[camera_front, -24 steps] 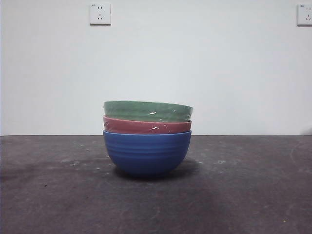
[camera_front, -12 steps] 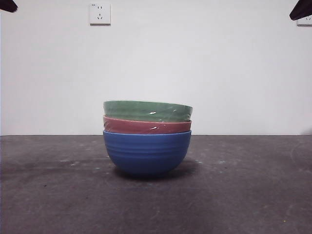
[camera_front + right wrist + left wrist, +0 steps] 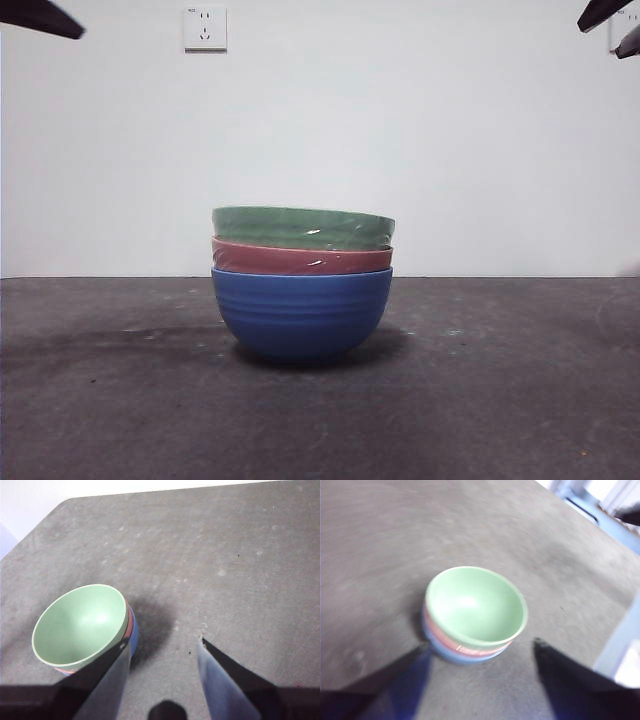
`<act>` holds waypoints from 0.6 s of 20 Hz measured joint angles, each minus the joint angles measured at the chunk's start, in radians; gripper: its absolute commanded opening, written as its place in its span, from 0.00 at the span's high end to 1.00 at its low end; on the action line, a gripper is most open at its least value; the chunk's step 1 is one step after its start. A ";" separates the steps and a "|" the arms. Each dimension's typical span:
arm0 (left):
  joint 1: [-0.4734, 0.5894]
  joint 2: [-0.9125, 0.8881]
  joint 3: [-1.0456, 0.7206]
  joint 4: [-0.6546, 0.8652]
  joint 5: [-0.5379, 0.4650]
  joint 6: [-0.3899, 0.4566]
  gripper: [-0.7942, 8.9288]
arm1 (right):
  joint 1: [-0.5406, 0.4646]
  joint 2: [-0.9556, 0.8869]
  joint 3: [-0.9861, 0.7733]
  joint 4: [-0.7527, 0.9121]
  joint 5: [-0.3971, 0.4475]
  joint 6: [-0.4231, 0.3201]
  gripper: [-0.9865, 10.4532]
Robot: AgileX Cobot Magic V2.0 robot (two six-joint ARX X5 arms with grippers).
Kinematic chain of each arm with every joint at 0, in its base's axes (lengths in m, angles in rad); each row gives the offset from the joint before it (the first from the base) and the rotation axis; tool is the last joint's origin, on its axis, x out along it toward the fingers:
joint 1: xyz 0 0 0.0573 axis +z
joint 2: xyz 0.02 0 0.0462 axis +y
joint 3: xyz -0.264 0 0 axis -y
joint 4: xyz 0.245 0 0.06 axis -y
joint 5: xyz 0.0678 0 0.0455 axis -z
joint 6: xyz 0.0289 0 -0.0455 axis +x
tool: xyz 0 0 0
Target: Pick up the green bowl on the top,put the green bowl on the left,pick up the red bowl in the middle,put the red bowl on the right
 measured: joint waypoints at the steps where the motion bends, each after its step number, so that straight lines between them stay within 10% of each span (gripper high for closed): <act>1: -0.040 0.040 0.048 -0.026 -0.026 0.028 0.50 | 0.000 0.000 0.000 0.000 0.000 0.000 0.72; 6: -0.258 0.280 0.271 -0.227 -0.282 0.220 0.51 | 0.000 0.000 0.000 -0.001 0.000 0.000 0.72; 12: -0.436 0.495 0.382 -0.272 -0.364 0.392 0.61 | 0.000 0.000 0.000 -0.003 0.000 0.000 0.72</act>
